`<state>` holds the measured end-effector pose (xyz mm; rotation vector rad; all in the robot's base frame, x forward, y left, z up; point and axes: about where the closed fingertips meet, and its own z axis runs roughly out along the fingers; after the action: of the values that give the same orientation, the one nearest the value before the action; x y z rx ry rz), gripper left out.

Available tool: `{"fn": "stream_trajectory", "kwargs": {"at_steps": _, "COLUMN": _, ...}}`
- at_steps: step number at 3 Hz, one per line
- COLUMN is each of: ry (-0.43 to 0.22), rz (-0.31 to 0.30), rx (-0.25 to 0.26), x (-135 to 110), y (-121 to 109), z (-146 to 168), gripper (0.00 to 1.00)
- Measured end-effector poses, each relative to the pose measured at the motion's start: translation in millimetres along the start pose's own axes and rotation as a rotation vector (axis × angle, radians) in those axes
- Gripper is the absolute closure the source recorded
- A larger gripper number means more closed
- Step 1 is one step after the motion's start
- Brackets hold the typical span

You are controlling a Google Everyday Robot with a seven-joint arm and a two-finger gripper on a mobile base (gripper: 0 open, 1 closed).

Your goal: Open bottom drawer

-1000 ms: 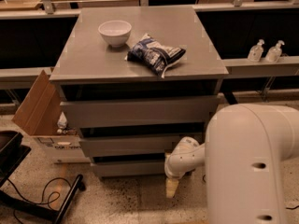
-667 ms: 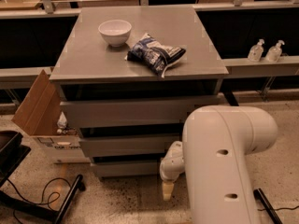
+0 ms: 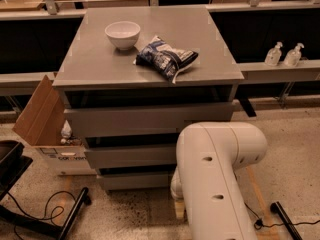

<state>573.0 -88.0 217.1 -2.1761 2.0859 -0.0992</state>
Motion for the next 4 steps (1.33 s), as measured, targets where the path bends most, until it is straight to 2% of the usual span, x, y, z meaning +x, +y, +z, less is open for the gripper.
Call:
{"fn": "stream_trajectory", "kwargs": {"at_steps": 1, "ry": 0.005, "rz": 0.028, "rx": 0.018, "x": 17.6, "y": -3.9, "z": 24.4, "gripper": 0.0}}
{"fn": "stream_trajectory", "kwargs": {"at_steps": 2, "ry": 0.011, "rz": 0.043, "rx": 0.051, "x": 29.9, "y": -15.8, "z": 26.6, "gripper": 0.0}}
{"fn": "stream_trajectory", "kwargs": {"at_steps": 3, "ry": 0.012, "rz": 0.06, "rx": 0.1, "x": 42.8, "y": -32.1, "z": 16.2, "gripper": 0.0}}
{"fn": "stream_trajectory", "kwargs": {"at_steps": 4, "ry": -0.011, "rz": 0.07, "rx": 0.137, "x": 40.9, "y": -44.8, "z": 16.3, "gripper": 0.0}}
